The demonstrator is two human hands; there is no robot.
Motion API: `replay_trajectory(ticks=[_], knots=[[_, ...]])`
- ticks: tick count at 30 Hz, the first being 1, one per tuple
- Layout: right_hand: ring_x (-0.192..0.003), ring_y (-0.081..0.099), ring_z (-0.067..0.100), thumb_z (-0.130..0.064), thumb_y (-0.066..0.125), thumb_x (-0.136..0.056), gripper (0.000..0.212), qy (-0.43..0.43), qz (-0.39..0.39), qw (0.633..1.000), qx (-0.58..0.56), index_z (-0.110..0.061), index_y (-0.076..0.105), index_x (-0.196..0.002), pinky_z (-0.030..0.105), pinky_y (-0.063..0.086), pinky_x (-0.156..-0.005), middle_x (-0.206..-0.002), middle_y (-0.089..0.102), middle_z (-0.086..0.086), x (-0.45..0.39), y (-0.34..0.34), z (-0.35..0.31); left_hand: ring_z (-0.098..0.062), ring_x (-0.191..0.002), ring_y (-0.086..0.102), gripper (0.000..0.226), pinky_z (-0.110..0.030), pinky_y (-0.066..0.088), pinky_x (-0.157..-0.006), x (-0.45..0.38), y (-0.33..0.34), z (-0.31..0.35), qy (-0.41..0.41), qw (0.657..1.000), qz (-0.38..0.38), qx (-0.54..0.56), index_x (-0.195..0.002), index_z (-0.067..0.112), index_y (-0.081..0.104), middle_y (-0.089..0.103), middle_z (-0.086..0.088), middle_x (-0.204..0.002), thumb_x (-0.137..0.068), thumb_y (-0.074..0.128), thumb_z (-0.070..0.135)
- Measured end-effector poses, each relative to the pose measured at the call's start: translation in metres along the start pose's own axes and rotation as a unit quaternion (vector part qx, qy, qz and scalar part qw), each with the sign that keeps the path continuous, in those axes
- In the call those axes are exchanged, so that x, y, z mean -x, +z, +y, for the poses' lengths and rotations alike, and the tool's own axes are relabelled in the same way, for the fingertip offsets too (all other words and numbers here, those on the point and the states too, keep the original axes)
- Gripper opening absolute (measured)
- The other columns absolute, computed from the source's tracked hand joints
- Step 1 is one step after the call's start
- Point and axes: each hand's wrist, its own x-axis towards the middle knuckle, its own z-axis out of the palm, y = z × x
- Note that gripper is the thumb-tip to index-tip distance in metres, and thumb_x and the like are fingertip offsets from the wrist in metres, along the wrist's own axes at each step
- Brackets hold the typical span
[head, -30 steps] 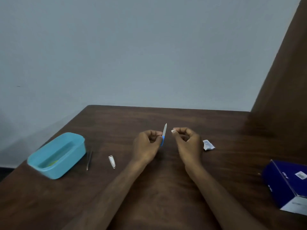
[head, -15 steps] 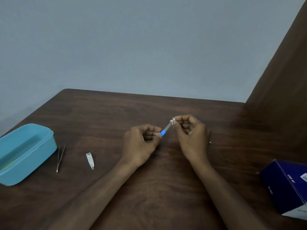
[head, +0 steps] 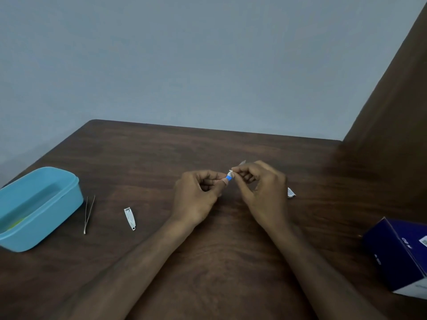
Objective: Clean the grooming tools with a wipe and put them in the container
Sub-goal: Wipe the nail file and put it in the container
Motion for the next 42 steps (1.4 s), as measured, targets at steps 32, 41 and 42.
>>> replay_trajectory(ticks=[32, 41, 42], knots=[[-0.066, 0.059, 0.007, -0.005, 0.079, -0.087, 0.012, 0.000, 0.036, 0.999, 0.029, -0.014, 0.072, -0.081, 0.019, 0.048, -0.065, -0.076, 0.066, -0.005, -0.002, -0.002, -0.005, -0.012, -0.067, 0.076, 0.004, -0.017, 0.056, -0.060, -0.001, 0.003, 0.001, -0.007, 1.000, 0.021, -0.012, -0.093, 0.024, 0.085, 0.080, 0.006, -0.076, -0.094, 0.081, 0.023], [-0.066, 0.059, 0.008, -0.007, 0.079, -0.088, 0.011, 0.018, 0.013, 0.998, 0.061, -0.014, 0.072, -0.083, 0.029, 0.053, -0.066, -0.079, 0.069, -0.004, -0.002, 0.000, 0.006, -0.011, -0.061, 0.075, 0.006, -0.011, 0.050, -0.055, 0.001, 0.002, 0.004, -0.005, 1.000, 0.024, -0.016, -0.094, 0.021, 0.085, 0.080, 0.005, -0.077, -0.095, 0.080, 0.019], [-0.068, 0.060, 0.009, -0.005, 0.078, -0.090, 0.010, 0.004, 0.024, 0.998, 0.054, -0.013, 0.073, -0.086, 0.025, 0.051, -0.067, -0.081, 0.069, -0.003, -0.002, -0.001, 0.003, -0.013, -0.062, 0.075, 0.005, -0.011, 0.051, -0.055, 0.001, 0.002, 0.004, -0.002, 1.000, 0.023, -0.020, -0.093, 0.021, 0.085, 0.079, 0.006, -0.077, -0.094, 0.081, 0.019]])
